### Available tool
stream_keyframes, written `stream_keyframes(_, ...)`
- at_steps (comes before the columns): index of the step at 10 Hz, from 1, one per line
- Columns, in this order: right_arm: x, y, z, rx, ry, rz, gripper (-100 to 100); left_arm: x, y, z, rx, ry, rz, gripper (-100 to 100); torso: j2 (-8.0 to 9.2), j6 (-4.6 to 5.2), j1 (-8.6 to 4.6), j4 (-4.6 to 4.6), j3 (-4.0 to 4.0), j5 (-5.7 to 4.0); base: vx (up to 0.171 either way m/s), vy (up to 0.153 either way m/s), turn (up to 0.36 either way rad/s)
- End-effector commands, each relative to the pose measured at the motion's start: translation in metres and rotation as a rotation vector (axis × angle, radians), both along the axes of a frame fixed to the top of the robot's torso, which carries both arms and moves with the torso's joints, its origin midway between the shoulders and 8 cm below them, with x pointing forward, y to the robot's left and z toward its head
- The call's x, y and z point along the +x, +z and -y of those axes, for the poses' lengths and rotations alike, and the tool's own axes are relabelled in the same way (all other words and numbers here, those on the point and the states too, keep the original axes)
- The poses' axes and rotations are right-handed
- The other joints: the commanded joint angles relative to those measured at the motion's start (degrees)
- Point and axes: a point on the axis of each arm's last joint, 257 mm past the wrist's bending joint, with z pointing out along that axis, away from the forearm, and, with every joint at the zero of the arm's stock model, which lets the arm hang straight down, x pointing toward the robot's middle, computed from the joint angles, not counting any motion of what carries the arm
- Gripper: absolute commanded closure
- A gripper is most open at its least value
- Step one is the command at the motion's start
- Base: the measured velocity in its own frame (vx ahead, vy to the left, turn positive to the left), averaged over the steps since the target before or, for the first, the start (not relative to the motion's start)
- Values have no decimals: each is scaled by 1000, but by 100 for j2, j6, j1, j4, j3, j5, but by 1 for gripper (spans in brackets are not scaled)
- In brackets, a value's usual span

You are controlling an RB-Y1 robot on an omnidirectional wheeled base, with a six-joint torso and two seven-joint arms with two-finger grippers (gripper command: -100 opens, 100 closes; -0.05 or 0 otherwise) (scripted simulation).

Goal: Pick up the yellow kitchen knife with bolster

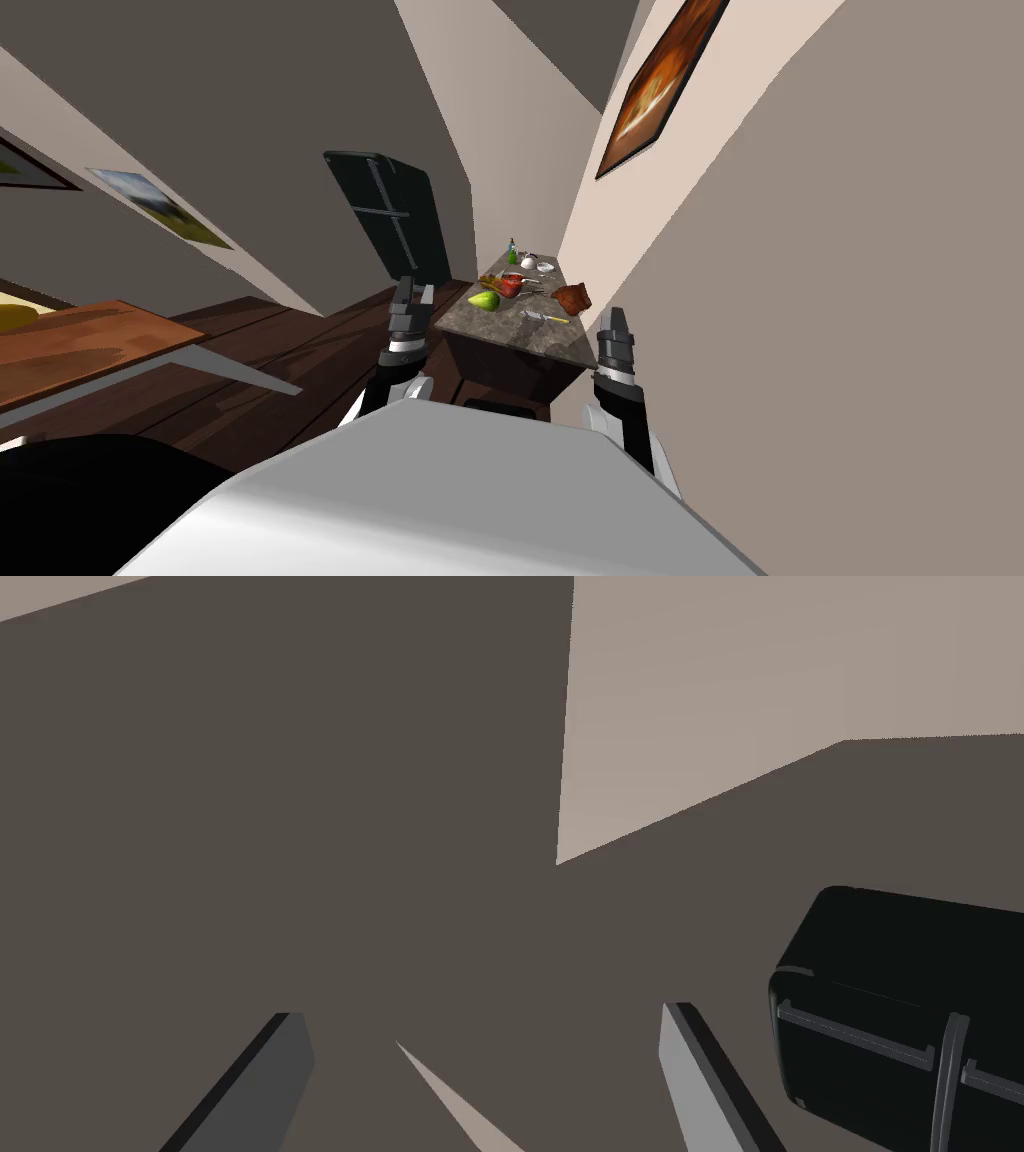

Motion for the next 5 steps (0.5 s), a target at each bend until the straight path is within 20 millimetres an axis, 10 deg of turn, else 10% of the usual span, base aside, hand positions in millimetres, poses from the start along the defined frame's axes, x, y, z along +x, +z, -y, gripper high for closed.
stream_keyframes(1,2,-6,-3,-43,11,-20,-100,0,0,0,0,0,0,0,0,0,0,0,0,0,2,13,31)
stream_keyframes(5,12,-36,-4,-210,25,-106,-100,0,0,0,0,0,0,0,4,-1,17,1,2,4,-9,47,65)
